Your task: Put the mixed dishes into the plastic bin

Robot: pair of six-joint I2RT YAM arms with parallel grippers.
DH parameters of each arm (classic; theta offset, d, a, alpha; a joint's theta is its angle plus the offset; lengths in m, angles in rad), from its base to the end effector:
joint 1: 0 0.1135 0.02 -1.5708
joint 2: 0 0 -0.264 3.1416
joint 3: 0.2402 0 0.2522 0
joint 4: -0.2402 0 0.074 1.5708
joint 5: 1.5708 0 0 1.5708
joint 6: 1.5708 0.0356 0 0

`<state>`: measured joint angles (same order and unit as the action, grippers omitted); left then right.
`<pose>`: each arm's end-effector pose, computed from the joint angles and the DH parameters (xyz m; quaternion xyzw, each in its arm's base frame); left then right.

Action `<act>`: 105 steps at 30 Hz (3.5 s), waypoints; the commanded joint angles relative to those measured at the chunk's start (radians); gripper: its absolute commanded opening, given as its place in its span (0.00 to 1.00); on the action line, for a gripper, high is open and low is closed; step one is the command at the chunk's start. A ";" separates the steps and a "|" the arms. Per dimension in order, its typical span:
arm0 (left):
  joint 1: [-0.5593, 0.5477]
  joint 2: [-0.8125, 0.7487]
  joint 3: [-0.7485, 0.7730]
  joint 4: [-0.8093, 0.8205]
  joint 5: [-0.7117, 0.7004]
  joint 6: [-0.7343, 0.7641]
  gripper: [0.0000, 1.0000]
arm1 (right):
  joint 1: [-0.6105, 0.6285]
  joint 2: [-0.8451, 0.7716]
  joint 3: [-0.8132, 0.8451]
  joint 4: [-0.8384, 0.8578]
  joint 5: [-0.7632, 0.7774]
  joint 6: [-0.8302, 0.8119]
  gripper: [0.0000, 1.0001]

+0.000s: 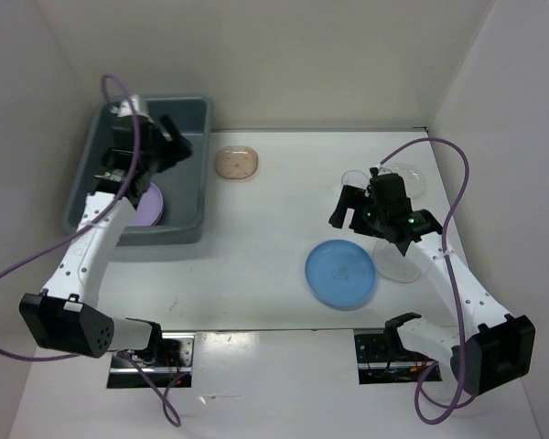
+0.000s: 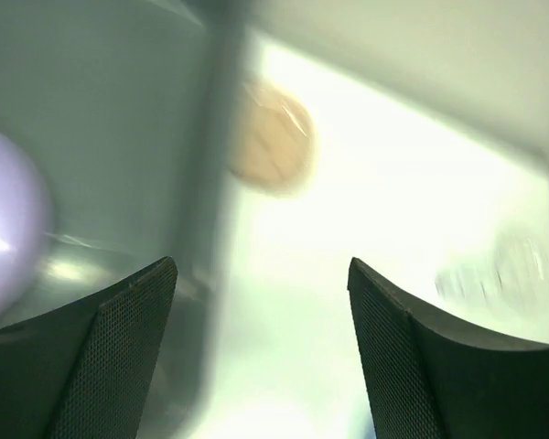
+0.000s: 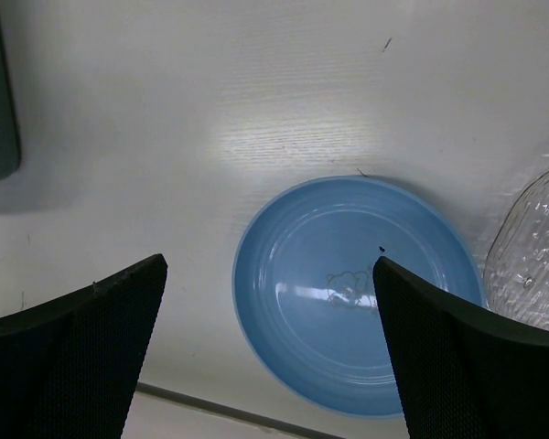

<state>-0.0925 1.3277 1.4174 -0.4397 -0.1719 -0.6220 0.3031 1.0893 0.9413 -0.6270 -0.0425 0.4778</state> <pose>0.2968 -0.0214 0.4140 -0.2611 0.7751 -0.1338 0.5596 0.2163 0.0692 0.2940 0.0722 0.9189 0.1656 0.3508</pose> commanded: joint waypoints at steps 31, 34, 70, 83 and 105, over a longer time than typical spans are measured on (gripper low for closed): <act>-0.774 0.499 -0.341 0.444 0.196 -0.304 0.52 | -0.035 -0.083 0.189 -0.034 0.211 0.038 0.99; -0.783 0.521 -0.331 0.464 0.196 -0.314 0.51 | -0.035 -0.083 0.189 -0.034 0.220 0.027 0.99; -0.783 0.504 -0.287 0.427 0.241 -0.317 0.48 | -0.035 -0.092 0.149 -0.023 0.202 -0.001 0.99; -0.814 0.614 -0.233 0.427 0.281 -0.289 0.48 | -0.035 -0.092 0.149 -0.023 0.230 -0.010 0.99; -0.571 0.397 -0.103 0.150 -0.012 -0.182 0.03 | -0.035 -0.092 0.149 -0.023 0.239 -0.010 0.99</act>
<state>-0.8135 1.8637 1.3022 -0.2504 -0.0887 -0.8356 0.2760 1.0157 1.0912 -0.6533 0.1734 0.4805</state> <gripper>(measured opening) 0.086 0.991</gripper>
